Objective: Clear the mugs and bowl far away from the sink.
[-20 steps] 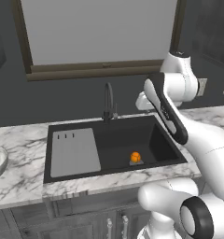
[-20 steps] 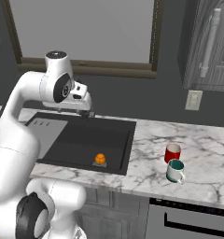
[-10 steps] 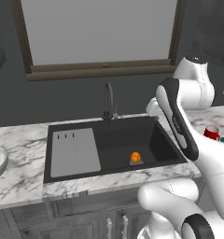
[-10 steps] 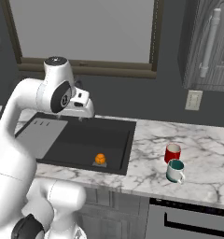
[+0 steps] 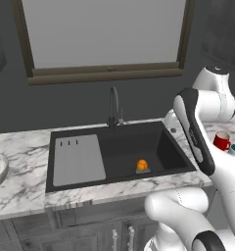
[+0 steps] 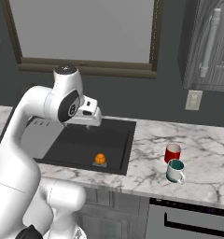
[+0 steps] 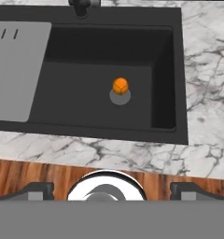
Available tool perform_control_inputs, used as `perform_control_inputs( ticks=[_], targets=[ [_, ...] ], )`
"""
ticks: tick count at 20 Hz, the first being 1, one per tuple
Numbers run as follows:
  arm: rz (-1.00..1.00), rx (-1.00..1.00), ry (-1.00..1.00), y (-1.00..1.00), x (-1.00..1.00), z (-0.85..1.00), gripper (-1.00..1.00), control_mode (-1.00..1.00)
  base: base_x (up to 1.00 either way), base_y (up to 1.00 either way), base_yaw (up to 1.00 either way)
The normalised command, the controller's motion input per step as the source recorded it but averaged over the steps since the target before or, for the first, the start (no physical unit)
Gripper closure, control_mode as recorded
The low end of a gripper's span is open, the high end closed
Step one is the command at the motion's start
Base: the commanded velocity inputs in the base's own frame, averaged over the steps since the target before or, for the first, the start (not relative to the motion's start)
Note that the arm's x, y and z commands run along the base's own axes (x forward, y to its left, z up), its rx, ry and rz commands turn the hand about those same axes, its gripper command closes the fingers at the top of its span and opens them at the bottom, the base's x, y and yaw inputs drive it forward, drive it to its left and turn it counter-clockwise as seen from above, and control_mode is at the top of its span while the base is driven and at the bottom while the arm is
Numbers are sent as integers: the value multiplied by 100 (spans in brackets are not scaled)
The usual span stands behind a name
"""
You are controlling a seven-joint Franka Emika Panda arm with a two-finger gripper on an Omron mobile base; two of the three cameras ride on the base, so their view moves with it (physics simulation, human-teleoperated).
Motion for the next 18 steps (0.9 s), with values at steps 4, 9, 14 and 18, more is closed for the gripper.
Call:
perform_control_inputs(
  ticks=[4, 9, 14, 18],
  targets=[
    [0, 0, 0, -34, -26, -30, -100, -100, 0, 0, 0],
    [2, 0, 0, -39, -19, -32, -100, -100, 0, 0, 0],
    [3, 2, 0, -37, -8, -27, -100, -100, 0, 0, 0],
    [1, 0, 0, -48, -3, -17, -100, -100, 0, 0, 0]
  ],
)
